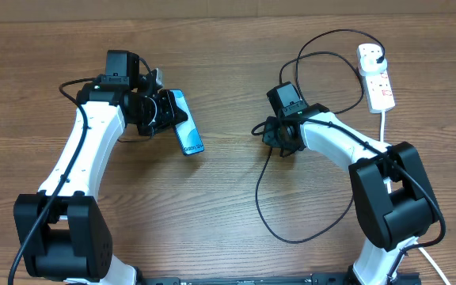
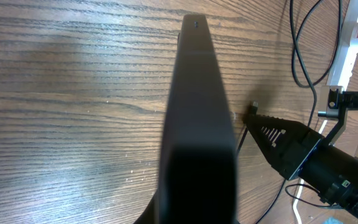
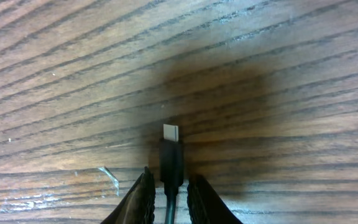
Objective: Plug charger to phone and switch on socket
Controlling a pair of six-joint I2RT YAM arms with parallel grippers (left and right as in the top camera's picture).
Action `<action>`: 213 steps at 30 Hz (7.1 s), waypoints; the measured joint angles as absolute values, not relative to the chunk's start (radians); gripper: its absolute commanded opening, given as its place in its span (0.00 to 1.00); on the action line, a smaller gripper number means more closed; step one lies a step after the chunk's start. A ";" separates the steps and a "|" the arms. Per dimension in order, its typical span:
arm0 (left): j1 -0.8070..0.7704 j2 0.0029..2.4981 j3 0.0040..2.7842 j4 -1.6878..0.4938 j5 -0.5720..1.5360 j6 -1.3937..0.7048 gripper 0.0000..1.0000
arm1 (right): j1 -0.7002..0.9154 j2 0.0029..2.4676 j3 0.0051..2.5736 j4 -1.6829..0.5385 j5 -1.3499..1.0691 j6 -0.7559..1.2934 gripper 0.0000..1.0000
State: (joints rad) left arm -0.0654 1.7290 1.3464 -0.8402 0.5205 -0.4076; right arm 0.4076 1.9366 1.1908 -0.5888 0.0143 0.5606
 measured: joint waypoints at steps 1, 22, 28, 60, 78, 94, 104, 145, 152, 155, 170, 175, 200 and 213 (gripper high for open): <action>-0.065 1.729 1.346 -0.840 0.521 -0.408 0.04 | 0.408 1.937 1.191 -0.586 0.014 0.560 0.18; -0.063 1.730 1.344 -0.698 0.741 -0.385 0.04 | 0.394 1.949 1.198 -0.570 -0.130 0.536 0.04; -0.039 1.730 1.343 -0.418 1.109 -0.433 0.04 | 0.344 1.887 1.199 -0.607 -0.454 0.437 0.04; 0.039 1.731 1.343 -0.356 1.530 -0.653 0.04 | 0.421 1.576 1.210 -0.538 -1.284 0.297 0.04; 0.039 1.730 1.343 -0.359 1.506 -0.656 0.04 | 0.480 1.576 1.210 -0.412 -1.227 0.443 0.04; 0.039 1.731 1.343 -0.359 1.507 -0.675 0.04 | 0.480 1.576 1.210 -0.392 -1.180 0.479 0.04; 0.039 1.731 1.343 -0.359 1.507 -0.679 0.04 | 0.480 1.576 1.210 -0.374 -1.178 0.498 0.04; 0.039 1.731 1.343 -0.358 1.504 -0.679 0.04 | 0.457 1.576 1.210 -0.366 -1.188 0.524 0.04; 0.039 1.731 1.343 -0.358 1.504 -0.683 0.04 | 0.457 1.576 1.210 -0.366 -1.189 0.524 0.04; 0.039 1.731 1.343 -0.358 1.504 -0.683 0.04 | 0.457 1.576 1.210 -0.366 -1.189 0.524 0.04; 0.039 1.730 1.343 -0.358 1.504 -0.704 0.04 | 0.457 1.576 1.210 -0.366 -1.188 0.524 0.04; 0.039 1.731 1.343 -0.358 1.504 -0.704 0.04 | 0.457 1.576 1.210 -0.367 -1.187 0.525 0.04; 0.039 1.731 1.343 -0.358 1.505 -0.705 0.04 | 0.458 1.576 1.210 -0.353 -1.189 0.551 0.04; 0.039 1.731 1.343 -0.358 1.507 -0.705 0.04 | 0.458 1.576 1.210 -0.353 -1.188 0.555 0.04</action>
State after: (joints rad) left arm 0.0391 1.7306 1.3430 -0.3580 1.5066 -0.7048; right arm 0.4583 1.5764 1.2102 -0.3534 -1.1885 0.5549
